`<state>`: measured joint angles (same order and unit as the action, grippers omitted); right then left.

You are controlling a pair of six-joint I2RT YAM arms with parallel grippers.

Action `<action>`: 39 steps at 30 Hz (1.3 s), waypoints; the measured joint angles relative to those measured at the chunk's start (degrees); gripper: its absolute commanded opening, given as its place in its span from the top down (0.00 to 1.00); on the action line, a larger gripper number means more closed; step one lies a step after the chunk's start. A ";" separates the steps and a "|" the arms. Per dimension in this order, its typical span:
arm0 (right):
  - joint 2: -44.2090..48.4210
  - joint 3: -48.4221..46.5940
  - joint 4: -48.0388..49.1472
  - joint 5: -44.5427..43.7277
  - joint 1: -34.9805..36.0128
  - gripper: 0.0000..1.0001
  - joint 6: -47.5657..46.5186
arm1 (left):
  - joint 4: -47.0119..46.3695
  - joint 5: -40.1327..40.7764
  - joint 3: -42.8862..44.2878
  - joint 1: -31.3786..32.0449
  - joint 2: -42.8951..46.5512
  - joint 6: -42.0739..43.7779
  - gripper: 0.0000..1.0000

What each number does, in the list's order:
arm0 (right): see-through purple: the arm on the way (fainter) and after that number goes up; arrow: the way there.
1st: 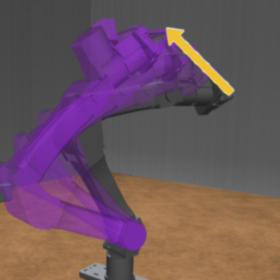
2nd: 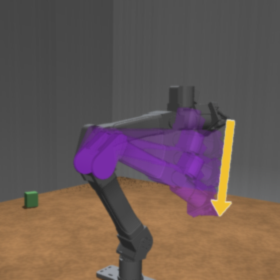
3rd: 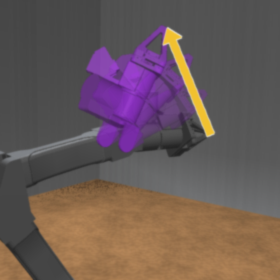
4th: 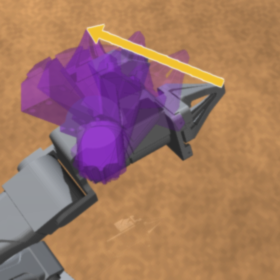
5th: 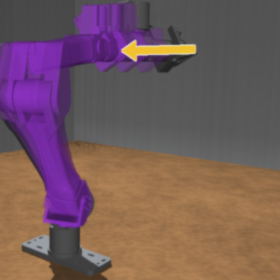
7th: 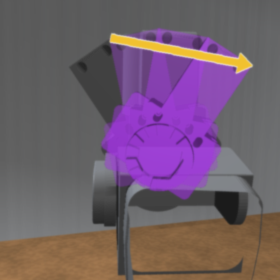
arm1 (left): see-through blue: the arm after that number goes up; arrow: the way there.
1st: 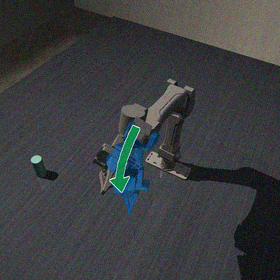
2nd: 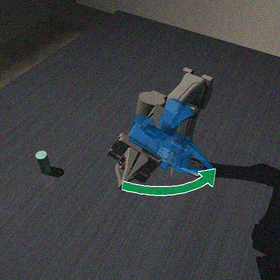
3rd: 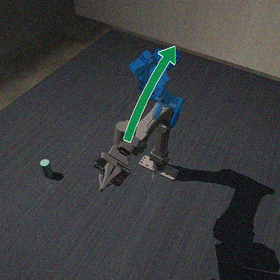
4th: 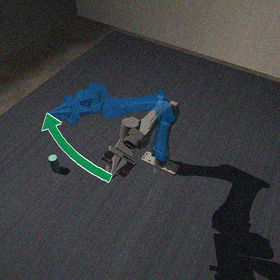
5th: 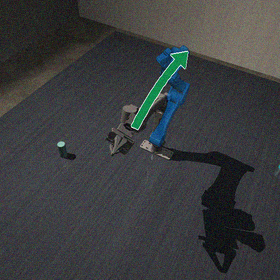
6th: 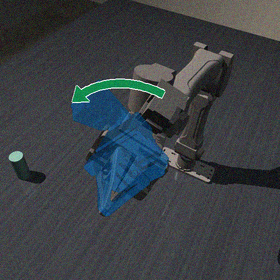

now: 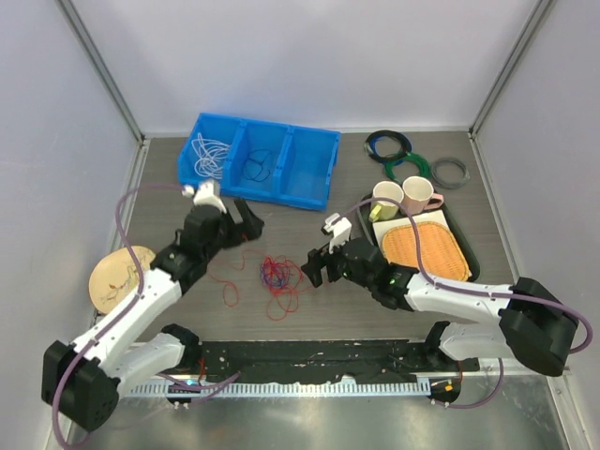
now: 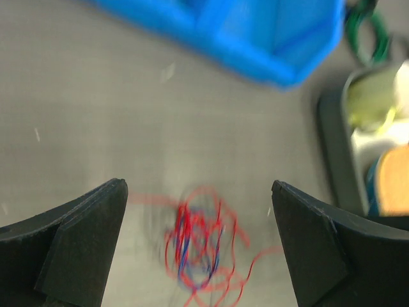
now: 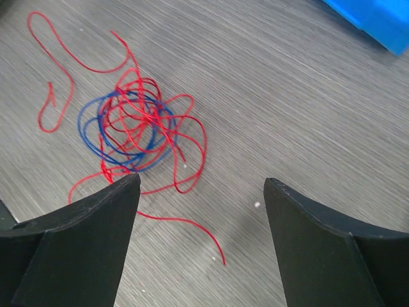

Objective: Untangle the cables

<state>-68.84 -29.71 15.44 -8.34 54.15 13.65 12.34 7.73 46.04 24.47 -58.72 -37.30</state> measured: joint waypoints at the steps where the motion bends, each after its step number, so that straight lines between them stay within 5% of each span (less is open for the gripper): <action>1: -0.50 -0.59 -0.02 0.92 0.00 0.17 -0.02 | 0.48 0.26 -4.52 1.75 2.62 -1.77 0.00; 7: -7.85 -9.70 -0.33 3.13 0.00 0.17 -0.02 | 1.53 -0.09 -21.77 9.51 13.86 -10.67 0.03; 12: -15.21 -19.23 -2.01 2.45 0.00 0.18 0.33 | -2.43 -2.95 -27.98 10.75 14.88 -14.16 0.15; 19: -26.84 -34.05 -8.66 3.37 0.00 0.22 0.72 | -9.07 -7.85 -28.39 11.69 8.44 -14.82 0.50; 22: -32.09 -39.43 -10.84 6.93 0.00 0.22 0.74 | -10.71 -9.66 -28.37 12.02 5.73 -14.67 0.81; 25: -36.30 -42.58 -12.07 11.23 0.00 0.24 0.61 | -11.50 -10.93 -28.37 12.37 4.81 -14.64 1.00; 39: -48.85 -54.14 -21.57 24.26 -0.59 0.47 -1.97 | -10.01 -9.46 -28.41 12.92 7.87 -15.69 1.00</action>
<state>-117.69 -83.85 -6.13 15.92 53.56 11.68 2.33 -1.74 17.63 37.39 -50.85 -52.99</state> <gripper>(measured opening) 0.593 0.016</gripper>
